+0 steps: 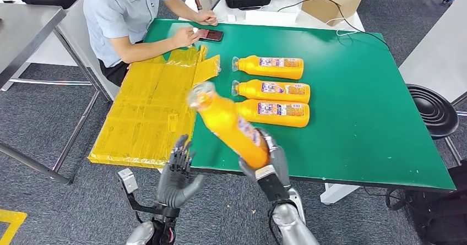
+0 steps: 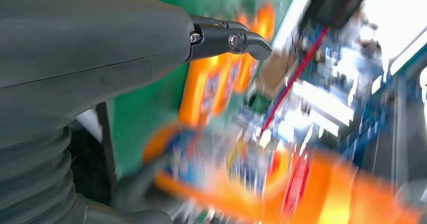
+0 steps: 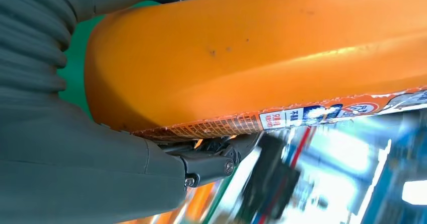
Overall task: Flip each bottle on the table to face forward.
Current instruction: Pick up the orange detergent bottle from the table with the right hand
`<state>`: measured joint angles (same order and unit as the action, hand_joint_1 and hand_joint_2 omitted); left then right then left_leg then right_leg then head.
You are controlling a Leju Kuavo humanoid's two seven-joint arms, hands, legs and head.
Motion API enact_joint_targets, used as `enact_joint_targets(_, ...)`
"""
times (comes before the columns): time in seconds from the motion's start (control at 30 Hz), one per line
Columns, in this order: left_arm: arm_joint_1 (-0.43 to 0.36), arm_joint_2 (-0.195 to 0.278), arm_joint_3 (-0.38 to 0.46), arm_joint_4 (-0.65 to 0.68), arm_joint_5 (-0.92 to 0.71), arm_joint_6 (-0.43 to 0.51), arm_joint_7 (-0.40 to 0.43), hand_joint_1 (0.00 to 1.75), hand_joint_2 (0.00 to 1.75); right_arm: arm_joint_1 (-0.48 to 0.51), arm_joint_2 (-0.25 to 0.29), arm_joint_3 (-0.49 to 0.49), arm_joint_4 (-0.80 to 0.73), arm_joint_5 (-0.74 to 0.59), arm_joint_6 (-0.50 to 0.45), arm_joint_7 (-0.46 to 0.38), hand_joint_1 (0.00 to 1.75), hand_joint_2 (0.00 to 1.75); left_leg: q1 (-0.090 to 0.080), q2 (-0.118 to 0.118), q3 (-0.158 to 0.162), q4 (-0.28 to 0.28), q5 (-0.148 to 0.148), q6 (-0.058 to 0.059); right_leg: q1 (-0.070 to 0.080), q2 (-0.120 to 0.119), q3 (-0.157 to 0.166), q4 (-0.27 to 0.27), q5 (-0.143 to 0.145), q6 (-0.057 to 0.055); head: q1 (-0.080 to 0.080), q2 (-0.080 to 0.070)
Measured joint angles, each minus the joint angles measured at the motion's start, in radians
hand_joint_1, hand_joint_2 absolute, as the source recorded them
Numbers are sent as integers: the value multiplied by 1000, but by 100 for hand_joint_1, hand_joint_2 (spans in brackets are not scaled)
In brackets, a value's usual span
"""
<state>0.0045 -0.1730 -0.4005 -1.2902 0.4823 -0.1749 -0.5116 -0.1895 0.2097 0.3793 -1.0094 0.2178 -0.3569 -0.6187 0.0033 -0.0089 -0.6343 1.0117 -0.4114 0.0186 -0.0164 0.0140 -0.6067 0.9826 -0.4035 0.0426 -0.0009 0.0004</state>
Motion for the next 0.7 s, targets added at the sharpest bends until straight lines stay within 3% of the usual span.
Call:
enact_joint_targets(0.3,0,11,-37,2,-42,-39,-14,0,175,-32,-1,92,35,99,59,33,175,175,0,0,0,0,0,0,0,0,-1,0,0,0,0,0)
enact_joint_targets(0.5,2,10,-26,3,26,-55,54,0,175,-33,0,175,62,143,131,66,175,175,0,0,-1,0,0,0,0,0,-1,0,0,0,0,0)
enact_joint_targets(0.7,2,4,-2,2,51,14,90,0,175,-33,1,243,73,178,142,65,175,175,0,0,-1,0,0,0,0,0,-2,0,0,0,0,0)
